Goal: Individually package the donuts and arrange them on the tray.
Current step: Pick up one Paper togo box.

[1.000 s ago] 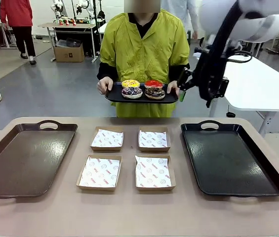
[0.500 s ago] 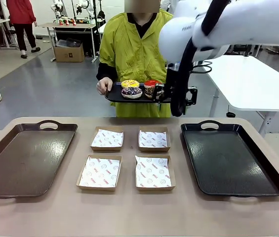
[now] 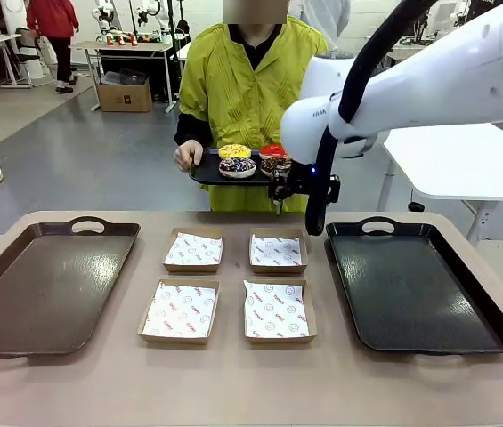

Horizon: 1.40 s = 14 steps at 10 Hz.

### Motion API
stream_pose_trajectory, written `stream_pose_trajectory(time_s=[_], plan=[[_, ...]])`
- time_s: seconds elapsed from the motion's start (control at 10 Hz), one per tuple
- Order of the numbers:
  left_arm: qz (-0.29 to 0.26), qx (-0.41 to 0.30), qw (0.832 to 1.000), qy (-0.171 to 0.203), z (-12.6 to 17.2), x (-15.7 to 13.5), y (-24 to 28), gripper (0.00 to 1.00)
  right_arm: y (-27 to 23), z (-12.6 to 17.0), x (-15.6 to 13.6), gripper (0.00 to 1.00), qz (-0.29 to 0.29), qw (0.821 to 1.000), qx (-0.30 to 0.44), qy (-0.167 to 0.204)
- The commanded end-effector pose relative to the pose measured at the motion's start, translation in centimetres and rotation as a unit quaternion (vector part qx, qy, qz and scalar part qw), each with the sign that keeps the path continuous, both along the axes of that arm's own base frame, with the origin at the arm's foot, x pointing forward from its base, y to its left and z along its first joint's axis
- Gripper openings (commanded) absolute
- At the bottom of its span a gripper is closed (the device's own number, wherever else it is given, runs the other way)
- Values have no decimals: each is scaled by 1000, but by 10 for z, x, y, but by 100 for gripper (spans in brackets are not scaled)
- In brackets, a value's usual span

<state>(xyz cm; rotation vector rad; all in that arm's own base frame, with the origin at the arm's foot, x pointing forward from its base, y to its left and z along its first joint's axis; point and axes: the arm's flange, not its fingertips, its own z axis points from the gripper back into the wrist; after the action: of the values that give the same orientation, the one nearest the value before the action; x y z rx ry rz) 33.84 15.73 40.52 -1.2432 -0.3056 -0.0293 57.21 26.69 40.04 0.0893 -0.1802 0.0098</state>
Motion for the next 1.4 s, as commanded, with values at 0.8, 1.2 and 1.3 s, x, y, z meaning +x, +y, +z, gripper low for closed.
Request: stream_pose_trajectory(time_s=[0.8,1.2,1.3], plan=[[4,2,1000,-3,1,-1,1,100,-7,-30,0,100,18,1000,2,0],[4,2,1000,-3,1,-1,1,100,1,-63,8,100,15,999,-34,4],[4,2,1000,-3,1,-1,1,100,2,-70,10,100,16,999,-34,10]])
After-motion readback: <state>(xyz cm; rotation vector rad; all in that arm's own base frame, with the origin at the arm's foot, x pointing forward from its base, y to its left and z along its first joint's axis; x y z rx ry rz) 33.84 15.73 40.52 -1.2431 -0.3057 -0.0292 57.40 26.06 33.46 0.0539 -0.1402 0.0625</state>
